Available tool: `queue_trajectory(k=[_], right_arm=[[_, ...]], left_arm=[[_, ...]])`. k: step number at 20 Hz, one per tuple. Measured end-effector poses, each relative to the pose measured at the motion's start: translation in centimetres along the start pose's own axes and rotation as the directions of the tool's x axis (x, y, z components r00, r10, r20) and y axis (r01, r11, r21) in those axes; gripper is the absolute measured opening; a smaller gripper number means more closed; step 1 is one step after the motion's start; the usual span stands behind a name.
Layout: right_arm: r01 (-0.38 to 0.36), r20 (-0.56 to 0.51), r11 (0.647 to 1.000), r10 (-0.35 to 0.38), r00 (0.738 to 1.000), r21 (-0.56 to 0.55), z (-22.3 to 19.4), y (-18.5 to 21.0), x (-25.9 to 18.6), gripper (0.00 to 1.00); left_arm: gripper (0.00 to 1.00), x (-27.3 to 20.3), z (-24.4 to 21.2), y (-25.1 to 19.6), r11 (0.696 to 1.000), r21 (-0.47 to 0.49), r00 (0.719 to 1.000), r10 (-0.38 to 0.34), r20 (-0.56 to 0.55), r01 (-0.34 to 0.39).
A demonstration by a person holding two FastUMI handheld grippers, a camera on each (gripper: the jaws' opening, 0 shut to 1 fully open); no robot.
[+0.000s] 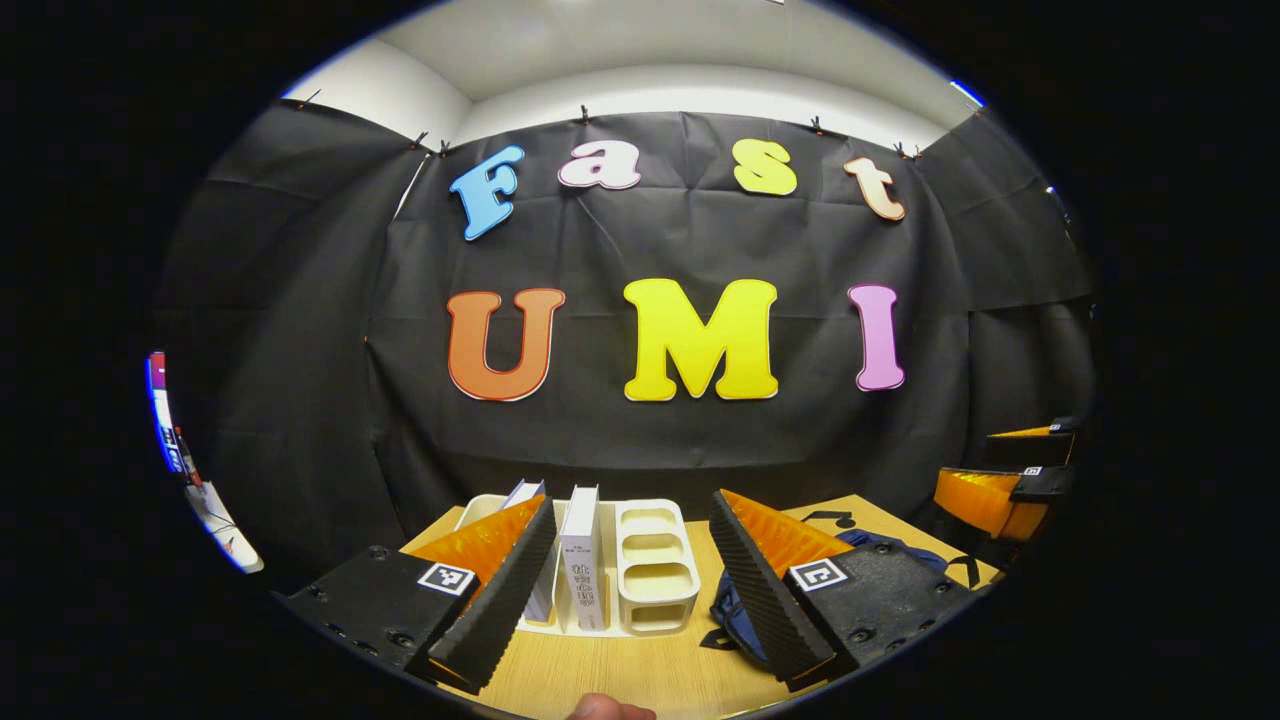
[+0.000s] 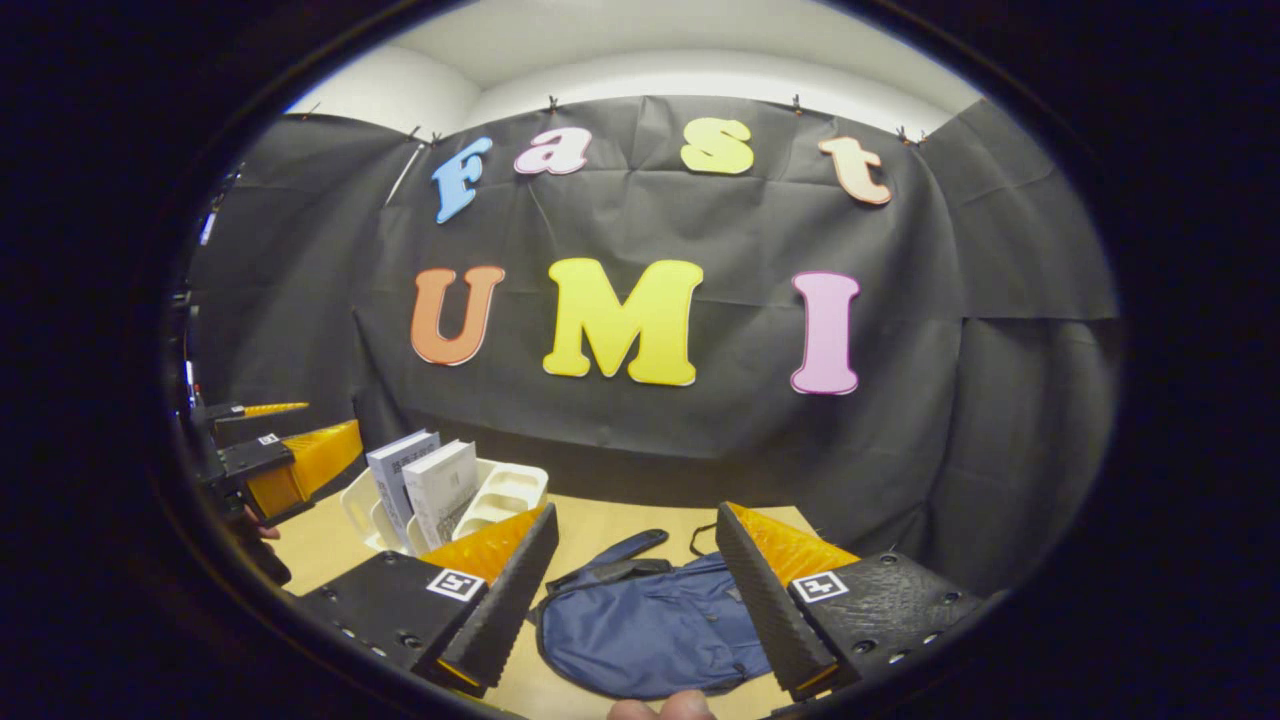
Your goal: Open the schoolbag, grab two books from the bookshelf and put them into the schoolbag.
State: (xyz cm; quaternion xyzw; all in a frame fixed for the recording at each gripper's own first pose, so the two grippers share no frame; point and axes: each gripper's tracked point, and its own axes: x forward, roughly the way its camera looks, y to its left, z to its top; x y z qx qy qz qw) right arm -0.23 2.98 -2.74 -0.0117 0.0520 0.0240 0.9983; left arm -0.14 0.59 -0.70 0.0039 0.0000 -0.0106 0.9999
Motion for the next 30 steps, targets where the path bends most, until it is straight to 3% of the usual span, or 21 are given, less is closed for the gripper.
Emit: queue_trajectory(k=[6, 10, 17, 23, 30], right_arm=[[-0.074, -0.12, 0.997, 0.07, 0.99, -0.028, -3.5, 1.9, 0.1, 0.95], [-0.127, -0.254, 0.989, 0.102, 0.962, -0.081, -7.7, 3.1, 0.4, 0.96], [-0.228, -0.518, 0.968, 0.141, 0.844, -0.108, -16.7, 6.2, 1.4, 0.96], [-0.281, -0.694, 0.949, 0.106, 0.713, -0.143, -24.7, 8.6, 3.4, 0.96], [-0.258, -0.757, 0.939, -0.005, 0.654, -0.229, -30.5, 8.8, 7.2, 0.96]], left_arm=[[0.98, -0.5, -0.3, 0.3, 1.0, 0.002, 1.0, 0.0, -0.006, 0.0], [0.98, -1.1, -0.8, 1.3, 1.0, 0.019, 1.0, 0.023, -0.008, -0.023], [0.98, -3.0, -2.4, 3.4, 0.997, 0.02, 0.997, 0.071, -0.044, -0.07], [0.98, -5.0, -3.7, 5.5, 0.991, 0.019, 0.988, 0.13, -0.083, -0.129], [0.98, -6.3, -5.0, 7.7, 0.981, 0.031, 0.973, 0.192, -0.126, -0.19]])
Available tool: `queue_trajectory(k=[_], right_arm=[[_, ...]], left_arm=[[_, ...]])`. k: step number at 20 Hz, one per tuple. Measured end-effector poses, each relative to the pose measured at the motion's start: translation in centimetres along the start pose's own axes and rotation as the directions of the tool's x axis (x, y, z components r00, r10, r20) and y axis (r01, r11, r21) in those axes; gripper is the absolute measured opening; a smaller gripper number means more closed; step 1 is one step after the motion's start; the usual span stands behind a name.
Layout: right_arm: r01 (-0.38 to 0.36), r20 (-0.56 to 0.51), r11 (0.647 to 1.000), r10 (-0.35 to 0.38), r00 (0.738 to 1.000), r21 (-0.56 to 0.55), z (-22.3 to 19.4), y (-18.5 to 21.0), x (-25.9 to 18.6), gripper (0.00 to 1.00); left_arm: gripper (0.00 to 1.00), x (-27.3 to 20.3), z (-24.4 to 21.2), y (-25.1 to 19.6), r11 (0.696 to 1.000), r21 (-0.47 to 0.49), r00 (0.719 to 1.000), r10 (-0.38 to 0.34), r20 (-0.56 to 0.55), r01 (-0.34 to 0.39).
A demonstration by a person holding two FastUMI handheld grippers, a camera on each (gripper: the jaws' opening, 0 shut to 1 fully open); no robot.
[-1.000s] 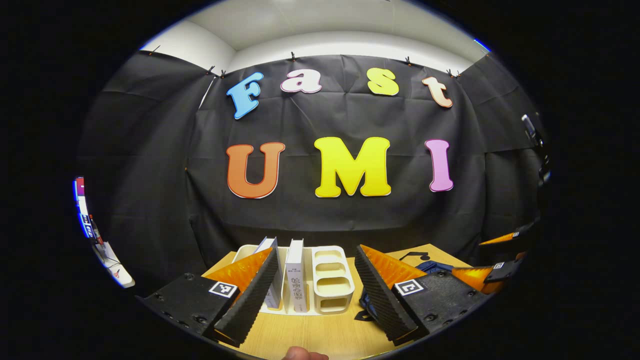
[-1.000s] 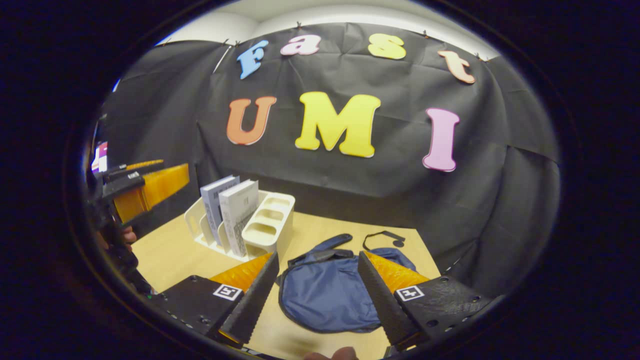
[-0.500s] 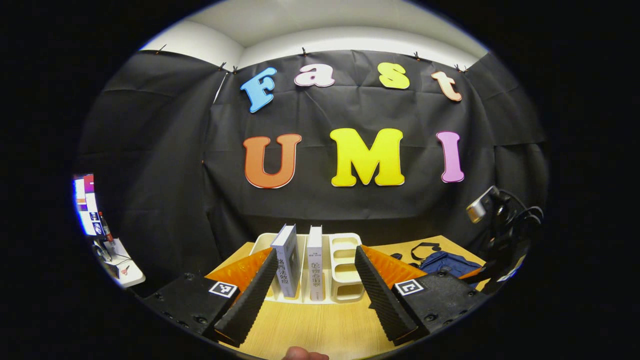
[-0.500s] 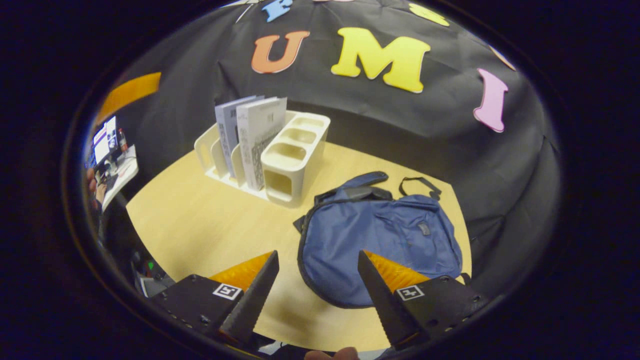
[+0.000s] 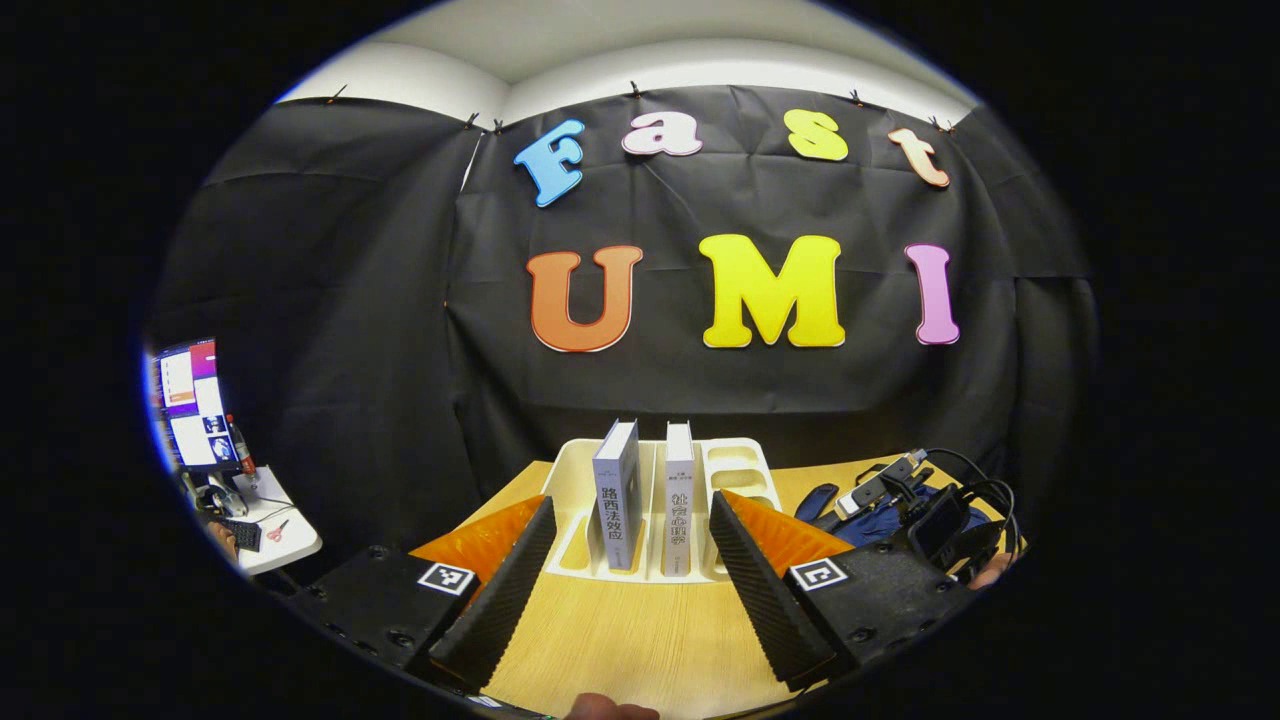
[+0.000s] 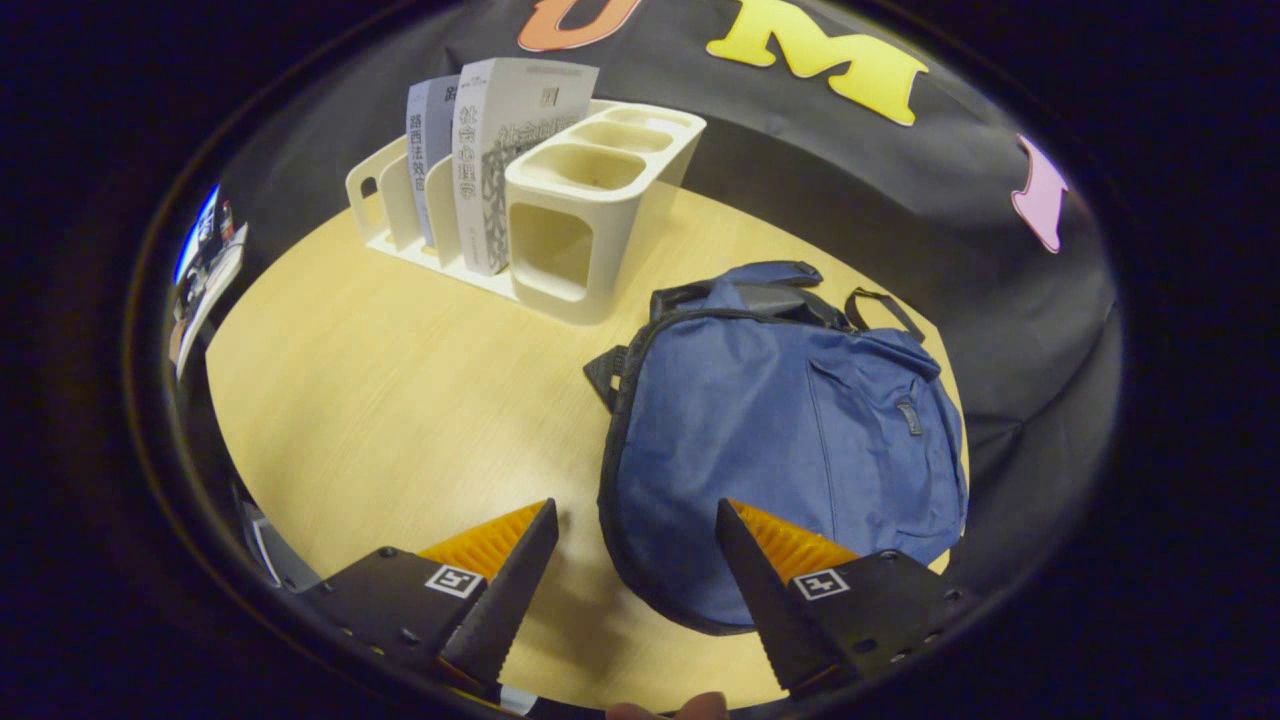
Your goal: Open the schoolbag, grab two books from the bookshelf and put them into the schoolbag.
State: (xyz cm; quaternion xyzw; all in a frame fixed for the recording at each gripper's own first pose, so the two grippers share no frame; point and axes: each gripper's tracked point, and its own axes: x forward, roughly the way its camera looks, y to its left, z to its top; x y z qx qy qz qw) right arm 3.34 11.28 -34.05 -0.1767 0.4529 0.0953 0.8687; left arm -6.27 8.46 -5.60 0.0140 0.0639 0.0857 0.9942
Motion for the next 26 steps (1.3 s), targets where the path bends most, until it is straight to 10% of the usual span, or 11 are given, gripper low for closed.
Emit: queue_trajectory(k=[7, 14, 26], right_arm=[[0.059, -0.064, 0.998, -0.059, 0.996, 0.008, -0.9, -0.9, 2.8, 0.89], [0.052, -0.05, 0.998, -0.05, 0.998, 0.033, 0.2, -1.2, 2.4, 0.11], [-0.041, 0.061, 0.998, 0.038, 0.997, 0.038, 2.7, -4.3, -4.1, 0.0]], left_arm=[[0.98, 0.0, -0.4, 0.9, 0.999, -0.009, 0.999, 0.032, -0.017, -0.032], [0.98, 0.7, -0.6, 0.5, 0.999, -0.03, 0.999, 0.022, -0.027, -0.022], [0.99, 4.3, 0.5, -0.3, 0.995, -0.1, 0.997, -0.019, -0.076, 0.011]])
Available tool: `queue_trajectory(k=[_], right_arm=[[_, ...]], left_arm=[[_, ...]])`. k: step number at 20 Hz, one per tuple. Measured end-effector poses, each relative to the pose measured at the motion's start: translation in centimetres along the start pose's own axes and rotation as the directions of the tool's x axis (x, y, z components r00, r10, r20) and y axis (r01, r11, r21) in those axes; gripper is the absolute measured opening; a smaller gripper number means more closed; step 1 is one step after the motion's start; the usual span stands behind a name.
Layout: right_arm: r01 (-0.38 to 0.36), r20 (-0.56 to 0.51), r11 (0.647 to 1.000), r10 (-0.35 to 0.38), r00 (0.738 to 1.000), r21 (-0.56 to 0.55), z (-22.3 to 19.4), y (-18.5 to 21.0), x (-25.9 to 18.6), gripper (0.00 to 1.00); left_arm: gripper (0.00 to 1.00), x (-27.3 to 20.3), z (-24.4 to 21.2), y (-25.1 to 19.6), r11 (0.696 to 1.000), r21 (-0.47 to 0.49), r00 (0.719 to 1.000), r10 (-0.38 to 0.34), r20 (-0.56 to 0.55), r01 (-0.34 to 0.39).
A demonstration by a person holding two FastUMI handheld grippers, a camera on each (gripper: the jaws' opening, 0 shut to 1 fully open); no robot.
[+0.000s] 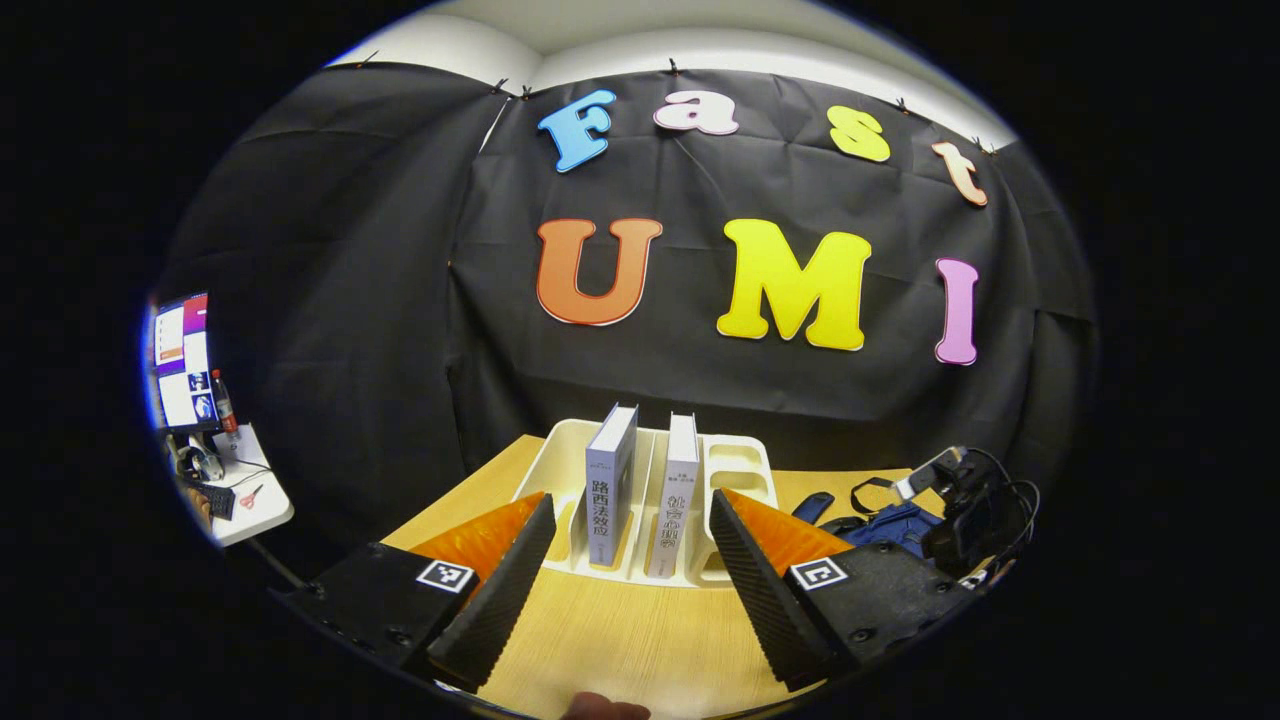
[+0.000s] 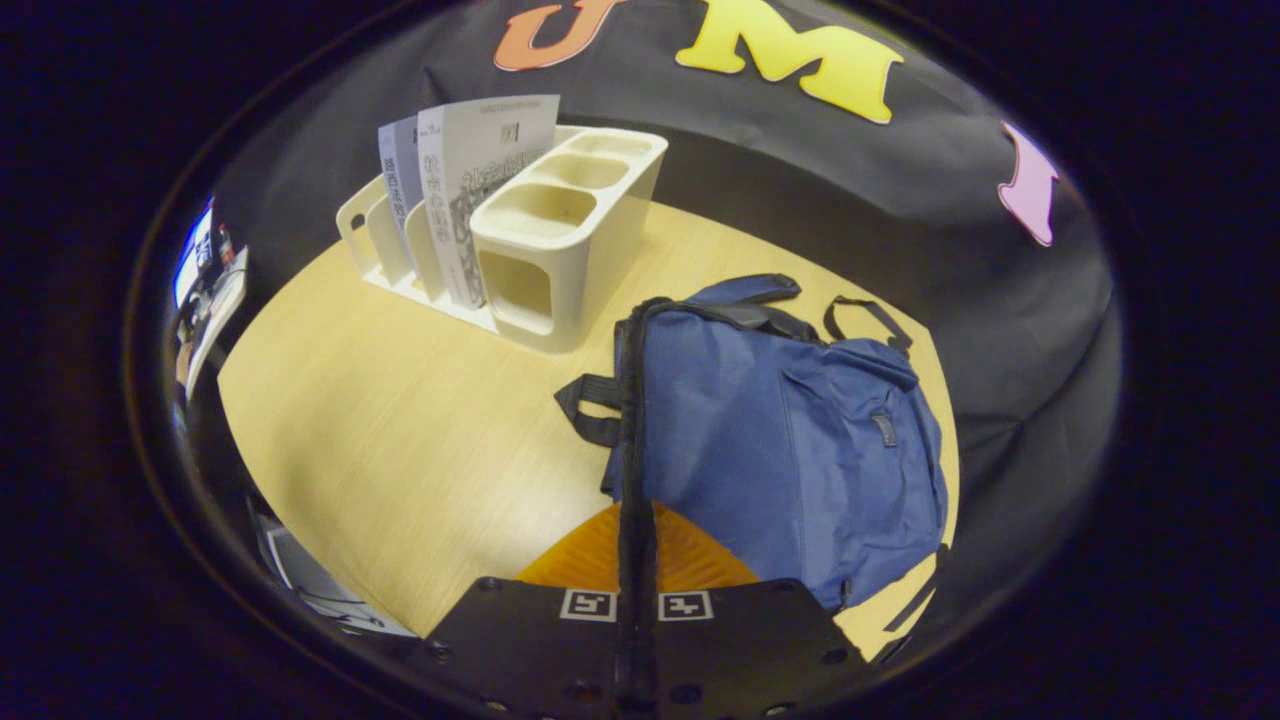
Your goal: Open the schoolbag, grab two books from the bookshelf and put them into the schoolbag.
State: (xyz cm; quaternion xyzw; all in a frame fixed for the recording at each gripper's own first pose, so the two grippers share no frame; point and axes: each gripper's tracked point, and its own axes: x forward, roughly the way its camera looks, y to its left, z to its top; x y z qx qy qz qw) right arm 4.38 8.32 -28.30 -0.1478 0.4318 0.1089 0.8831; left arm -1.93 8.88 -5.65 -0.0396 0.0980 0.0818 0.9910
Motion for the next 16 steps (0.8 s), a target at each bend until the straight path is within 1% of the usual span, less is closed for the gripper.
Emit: queue_trajectory(k=[2, 4, 8, 10, 12, 14, 16], right_arm=[[-0.009, 0.025, 0.999, 0.008, 1.0, 0.039, 0.6, -1.4, -1.5, 0.0], [-0.01, 0.053, 0.996, 0.005, 0.999, 0.09, 1.4, -3.2, -2.9, 0.0], [-0.009, 0.1, 0.986, -0.008, 0.995, 0.165, 2.5, -7.3, -5.5, 0.0], [0.006, 0.122, 0.982, -0.03, 0.992, 0.191, 2.8, -10.1, -6.8, 0.0], [0.009, 0.137, 0.973, -0.042, 0.99, 0.232, 2.9, -12.6, -7.7, 0.0], [0.022, 0.141, 0.964, -0.061, 0.988, 0.263, 2.8, -15.6, -8.4, 0.0], [0.034, 0.149, 0.959, -0.079, 0.986, 0.28, 2.9, -18.1, -9.3, 0.0]], left_arm=[[0.99, 1.4, 1.2, -0.5, 0.999, 0.033, 1.0, -0.018, 0.005, 0.018], [0.98, 2.9, 2.4, -1.4, 0.997, 0.051, 0.999, -0.052, 0.004, 0.052], [0.99, 5.7, 3.3, -4.1, 0.99, 0.06, 0.991, -0.128, -0.045, 0.13], [0.99, 6.9, 3.3, -5.5, 0.984, 0.051, 0.982, -0.165, -0.088, 0.17], [0.98, 8.3, 2.8, -6.5, 0.979, 0.023, 0.967, -0.197, -0.159, 0.203], [0.98, 9.5, 2.4, -6.9, 0.977, 0.008, 0.95, -0.206, -0.236, 0.214], [0.98, 11.2, 2.1, -7.2, 0.977, 0.014, 0.93, -0.197, -0.31, 0.212]])
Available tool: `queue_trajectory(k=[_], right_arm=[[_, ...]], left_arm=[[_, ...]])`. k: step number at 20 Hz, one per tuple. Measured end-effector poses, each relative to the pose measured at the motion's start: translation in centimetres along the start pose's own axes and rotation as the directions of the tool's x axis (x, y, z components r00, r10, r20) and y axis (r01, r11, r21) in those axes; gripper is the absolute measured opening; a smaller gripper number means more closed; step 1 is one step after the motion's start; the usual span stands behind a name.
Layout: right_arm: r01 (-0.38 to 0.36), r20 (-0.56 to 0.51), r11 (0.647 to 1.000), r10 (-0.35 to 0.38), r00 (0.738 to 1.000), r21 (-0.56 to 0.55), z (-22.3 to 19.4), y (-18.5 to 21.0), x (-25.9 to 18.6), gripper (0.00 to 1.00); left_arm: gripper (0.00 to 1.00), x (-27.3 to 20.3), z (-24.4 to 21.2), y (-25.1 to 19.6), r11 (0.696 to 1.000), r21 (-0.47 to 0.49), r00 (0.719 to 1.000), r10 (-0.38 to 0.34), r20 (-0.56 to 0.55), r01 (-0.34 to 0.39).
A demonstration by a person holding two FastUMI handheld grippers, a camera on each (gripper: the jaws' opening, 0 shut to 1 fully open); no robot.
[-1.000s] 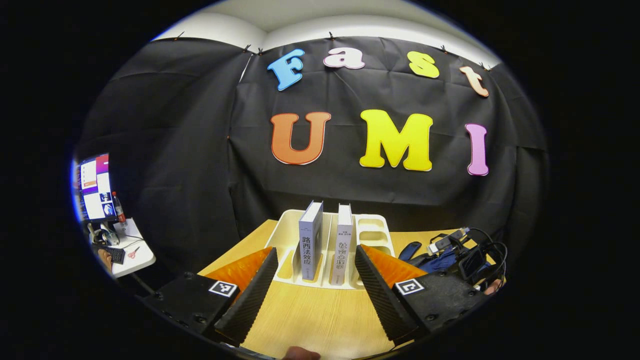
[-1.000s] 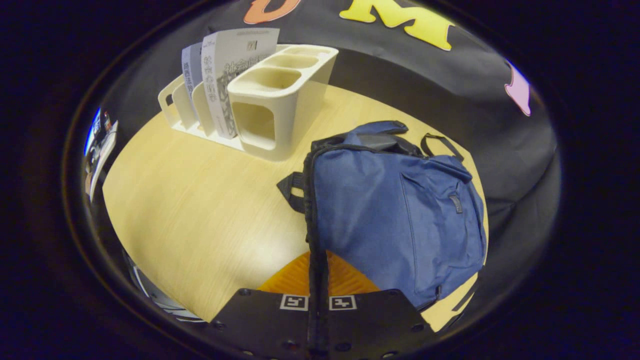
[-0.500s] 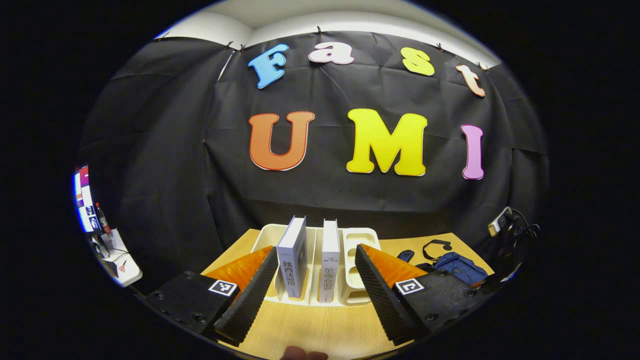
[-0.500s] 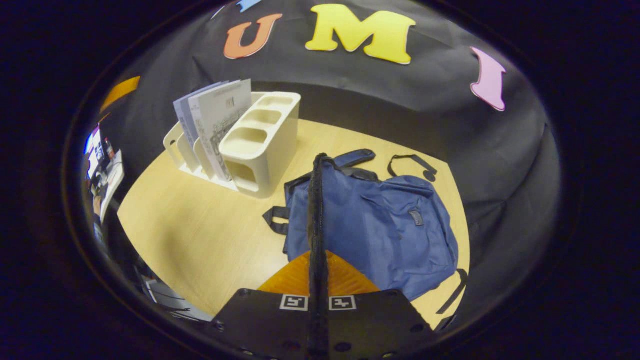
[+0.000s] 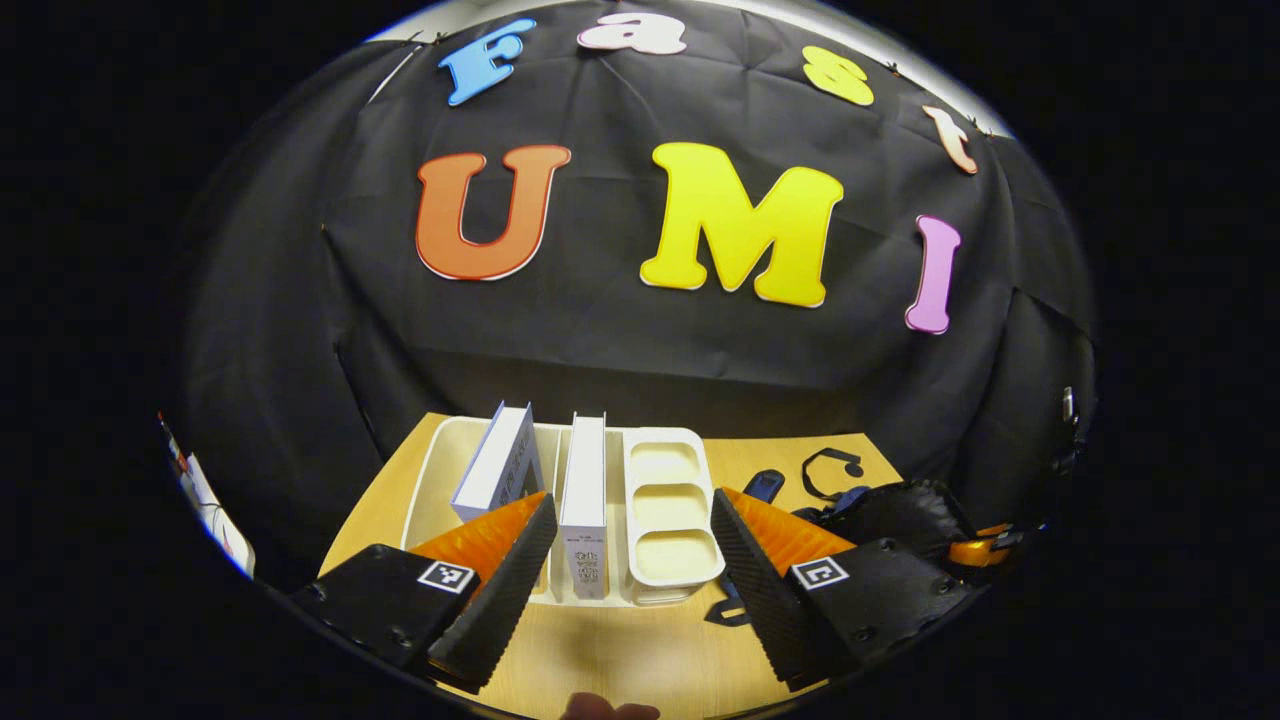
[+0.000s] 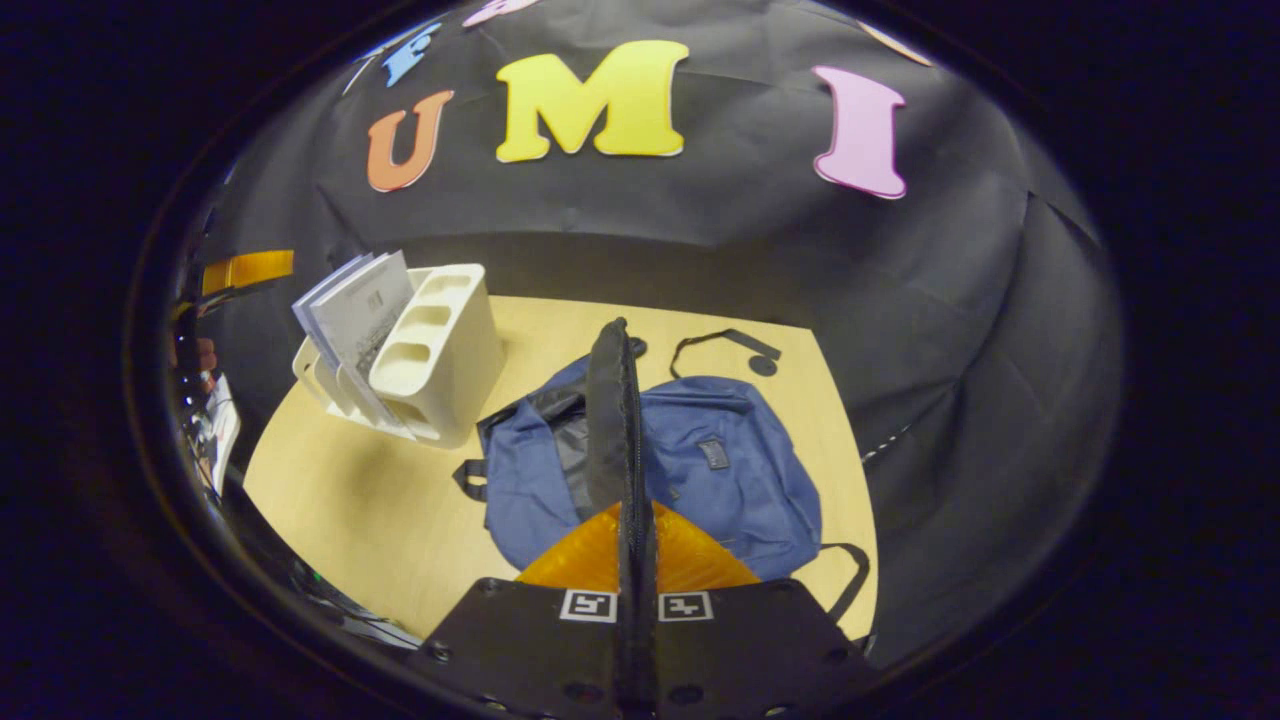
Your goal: Open the schoolbag, grab two books from the bookshelf and put them into the schoolbag.
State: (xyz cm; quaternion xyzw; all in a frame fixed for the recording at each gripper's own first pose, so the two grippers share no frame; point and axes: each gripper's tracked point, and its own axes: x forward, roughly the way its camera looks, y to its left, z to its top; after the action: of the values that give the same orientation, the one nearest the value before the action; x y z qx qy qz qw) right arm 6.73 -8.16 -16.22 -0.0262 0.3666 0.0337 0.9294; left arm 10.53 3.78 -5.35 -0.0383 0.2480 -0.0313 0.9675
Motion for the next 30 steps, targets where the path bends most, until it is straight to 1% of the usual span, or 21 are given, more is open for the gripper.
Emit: queue_trajectory(k=[2, 5, 7, 8, 10, 11, 13, 15, 16, 18, 20, 21, 23, 24, 25, 27, 28, 29, 30], right_arm=[[0.008, 0.012, 1.0, -0.008, 1.0, 0.005, 1.0, -2.3, -0.5, 0.0], [0.018, 0.023, 1.0, -0.018, 1.0, 0.017, 2.2, -5.4, -1.0, 0.0], [0.011, 0.021, 0.999, -0.012, 1.0, 0.042, 2.6, -6.9, -0.9, 0.0], [0.002, 0.015, 0.998, -0.003, 1.0, 0.059, 2.7, -7.3, -0.8, 0.0], [-0.004, 0.003, 0.997, 0.003, 1.0, 0.072, 2.5, -8.2, -0.6, 0.0], [-0.005, -0.002, 0.997, 0.006, 1.0, 0.075, 2.4, -8.6, -0.4, 0.0], [-0.011, -0.009, 0.996, 0.011, 1.0, 0.085, 2.2, -8.9, -0.2, 0.0], [-0.012, -0.013, 0.996, 0.013, 1.0, 0.089, 2.2, -9.1, 0.0, 0.0], [-0.015, -0.013, 0.995, 0.016, 1.0, 0.096, 2.2, -9.2, 0.0, 0.0], [-0.019, -0.016, 0.994, 0.021, 1.0, 0.106, 1.9, -9.9, 0.2, 0.0], [-0.021, -0.02, 0.993, 0.024, 1.0, 0.118, 1.6, -10.3, 0.2, 0.0], [-0.023, -0.021, 0.992, 0.026, 0.999, 0.125, 1.4, -10.4, 0.3, 0.0], [-0.021, -0.023, 0.991, 0.024, 0.999, 0.134, 1.2, -10.7, 0.2, 0.0], [-0.02, -0.025, 0.991, 0.023, 0.999, 0.135, 1.1, -10.8, 0.3, 0.0], [-0.02, -0.027, 0.991, 0.024, 0.999, 0.135, 0.9, -10.8, 0.3, 0.0], [-0.023, -0.028, 0.99, 0.028, 0.999, 0.138, 0.9, -10.8, 0.3, 0.0], [-0.026, -0.027, 0.99, 0.03, 0.999, 0.14, 1.0, -10.7, 0.4, 0.0], [-0.028, -0.027, 0.99, 0.032, 0.999, 0.141, 0.9, -10.7, 0.5, 0.0], [-0.029, -0.025, 0.989, 0.033, 0.999, 0.143, 0.9, -10.6, 0.5, 0.0]], left_arm=[[0.98, 1.4, 0.4, 0.3, 1.0, 0.001, 0.998, -0.002, -0.065, 0.002], [0.98, 3.9, 0.8, 1.4, 1.0, 0.029, 0.987, 0.009, -0.159, -0.004], [0.98, 5.5, 0.7, 2.1, 1.0, 0.031, 0.97, 0.009, -0.242, -0.001], [0.98, 6.5, 0.3, 2.5, 0.999, 0.035, 0.956, 0.011, -0.292, -0.001], [0.99, 7.9, 0.1, 3.2, 0.998, 0.056, 0.927, 0.021, -0.374, 0.0], [1.0, 8.5, -0.1, 2.9, 0.997, 0.073, 0.912, 0.022, -0.409, 0.009], [0.99, 9.5, -0.7, 2.6, 0.993, 0.114, 0.88, 0.026, -0.474, 0.032], [0.99, 10.6, -2.1, 2.7, 0.992, 0.117, 0.835, 0.024, -0.549, 0.048], [1.0, 11.0, -2.9, 2.8, 0.992, 0.113, 0.813, 0.028, -0.582, 0.047], [0.99, 11.9, -4.4, 2.9, 0.994, 0.1, 0.767, 0.03, -0.64, 0.044], [0.99, 12.3, -5.5, 3.1, 0.995, 0.09, 0.726, 0.039, -0.687, 0.032], [0.99, 12.4, -6.0, 3.2, 0.996, 0.085, 0.71, 0.041, -0.703, 0.027], [0.99, 12.2, -6.8, 4.1, 0.995, 0.099, 0.669, 0.072, -0.74, 0.003], [0.95, 12.4, -7.1, 4.2, 0.995, 0.103, 0.659, 0.076, -0.748, 0.002], [0.95, 12.4, -7.2, 4.4, 0.994, 0.112, 0.649, 0.087, -0.756, -0.003], [0.87, 12.4, -7.4, 4.5, 0.993, 0.118, 0.637, 0.094, -0.765, -0.006], [0.8, 12.4, -7.5, 4.4, 0.993, 0.115, 0.629, 0.092, -0.772, -0.004], [0.76, 12.4, -7.6, 4.4, 0.993, 0.114, 0.626, 0.096, -0.774, -0.011], [0.66, 12.5, -7.8, 4.3, 0.994, 0.109, 0.624, 0.093, -0.776, -0.014]])
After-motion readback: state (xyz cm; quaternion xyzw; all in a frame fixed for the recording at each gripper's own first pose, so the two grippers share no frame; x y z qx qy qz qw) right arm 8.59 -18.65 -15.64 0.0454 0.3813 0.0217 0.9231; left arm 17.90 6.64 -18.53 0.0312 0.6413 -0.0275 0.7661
